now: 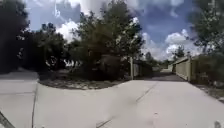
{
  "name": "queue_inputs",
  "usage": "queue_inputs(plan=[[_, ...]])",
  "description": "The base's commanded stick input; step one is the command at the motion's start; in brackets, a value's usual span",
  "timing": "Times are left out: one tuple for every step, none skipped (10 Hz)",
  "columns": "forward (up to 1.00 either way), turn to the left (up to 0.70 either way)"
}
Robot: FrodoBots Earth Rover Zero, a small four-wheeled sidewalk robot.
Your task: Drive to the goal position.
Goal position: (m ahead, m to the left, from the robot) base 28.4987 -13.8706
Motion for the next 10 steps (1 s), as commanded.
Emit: queue_inputs(plan=[[1.0,-0.27],[1.0,-0.27],[1.0,-0.27],[1.0,-0.27],[1.0,-0.27],[1.0,-0.27],[1.0,-0.27],[1.0,-0.27],[1.0,-0.27],[1.0,-0.27]])
